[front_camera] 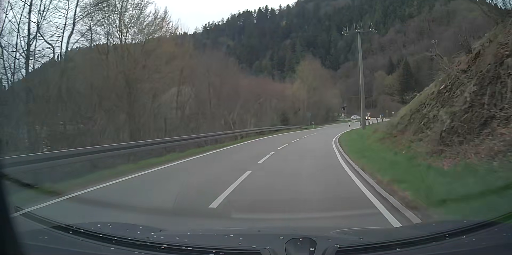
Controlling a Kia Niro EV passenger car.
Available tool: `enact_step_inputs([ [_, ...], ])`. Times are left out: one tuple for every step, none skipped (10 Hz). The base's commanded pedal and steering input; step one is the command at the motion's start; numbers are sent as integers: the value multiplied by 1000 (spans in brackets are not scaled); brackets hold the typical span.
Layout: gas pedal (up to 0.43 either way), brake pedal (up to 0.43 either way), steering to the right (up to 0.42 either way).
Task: Follow the waypoints while adhering to traffic rules and regulations
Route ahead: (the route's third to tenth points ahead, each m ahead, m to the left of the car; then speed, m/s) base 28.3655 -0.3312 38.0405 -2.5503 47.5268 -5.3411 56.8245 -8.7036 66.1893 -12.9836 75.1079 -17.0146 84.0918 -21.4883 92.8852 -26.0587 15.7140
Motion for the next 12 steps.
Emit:
enact_step_inputs([
  [0, 0, 52],
  [0, 0, 50],
  [0, 0, 48],
  [0, 0, 47],
  [0, 0, 46],
  [0, 0, 45],
  [0, 0, 43],
  [0, 0, 41],
  [0, 0, 38],
  [0, 0, 31],
  [0, 0, 27],
  [0, 0, 26],
])
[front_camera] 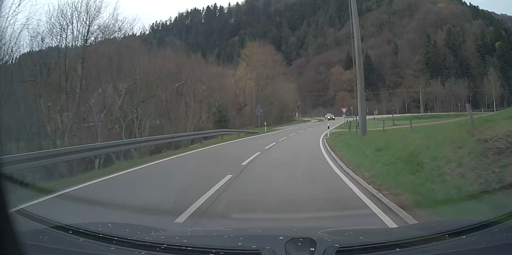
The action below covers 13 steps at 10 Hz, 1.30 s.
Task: Follow the waypoints while adhering to traffic rules and regulations
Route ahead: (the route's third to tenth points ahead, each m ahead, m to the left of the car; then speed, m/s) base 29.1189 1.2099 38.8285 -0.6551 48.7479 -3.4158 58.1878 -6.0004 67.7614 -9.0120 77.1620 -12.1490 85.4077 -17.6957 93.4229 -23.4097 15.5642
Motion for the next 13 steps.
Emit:
enact_step_inputs([
  [0, 0, 26],
  [0, 0, 26],
  [0, 0, 27],
  [0, 0, 31],
  [0, 0, 32],
  [0, 0, 32],
  [0, 0, 36],
  [0, 0, 37],
  [0, 0, 37],
  [0, 0, 34],
  [0, 0, 34],
  [0, 0, 33],
  [0, 0, 31],
])
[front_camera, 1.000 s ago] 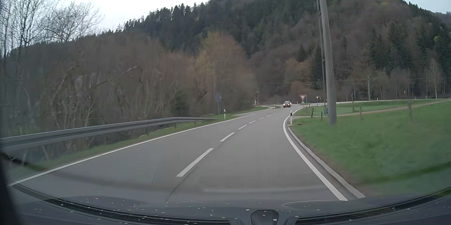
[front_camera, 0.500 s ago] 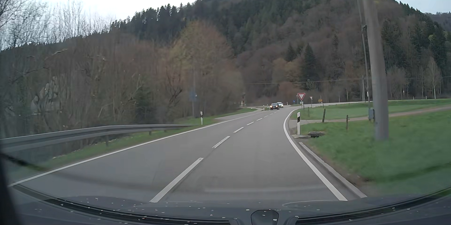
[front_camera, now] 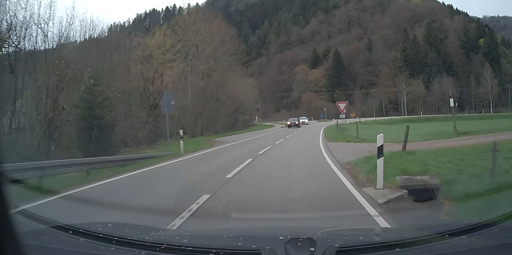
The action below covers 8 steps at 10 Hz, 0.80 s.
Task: Follow the waypoints while adhering to traffic rules and regulations
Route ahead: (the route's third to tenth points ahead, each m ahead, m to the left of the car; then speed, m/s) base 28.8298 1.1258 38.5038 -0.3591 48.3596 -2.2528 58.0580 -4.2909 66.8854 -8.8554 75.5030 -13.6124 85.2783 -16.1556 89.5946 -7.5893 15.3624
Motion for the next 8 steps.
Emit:
enact_step_inputs([
  [0, 0, 30],
  [0, 12, 30],
  [0, 37, 30],
  [0, 61, 29],
  [0, 85, 28],
  [0, 110, 28],
  [0, 122, 28],
  [0, 134, 28],
])
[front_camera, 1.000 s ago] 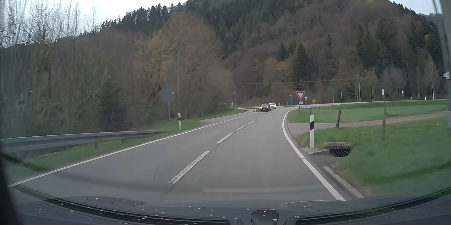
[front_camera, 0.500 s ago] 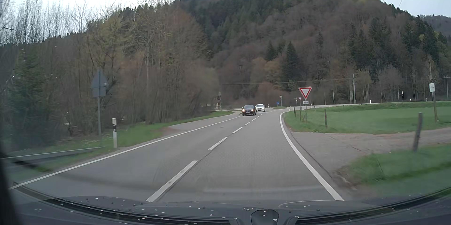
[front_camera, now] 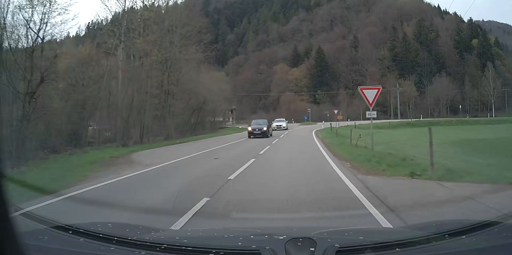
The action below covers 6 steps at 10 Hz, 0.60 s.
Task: Follow the waypoints while adhering to traffic rules and regulations
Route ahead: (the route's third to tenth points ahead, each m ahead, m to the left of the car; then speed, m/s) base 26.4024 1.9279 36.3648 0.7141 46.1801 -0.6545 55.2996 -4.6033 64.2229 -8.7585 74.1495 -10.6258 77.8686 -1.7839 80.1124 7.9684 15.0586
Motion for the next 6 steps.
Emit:
enact_step_inputs([
  [0, 165, 27],
  [0, 195, 26],
  [0, 213, 24],
  [0, 232, 22],
  [0, 244, 23],
  [0, 250, 23],
])
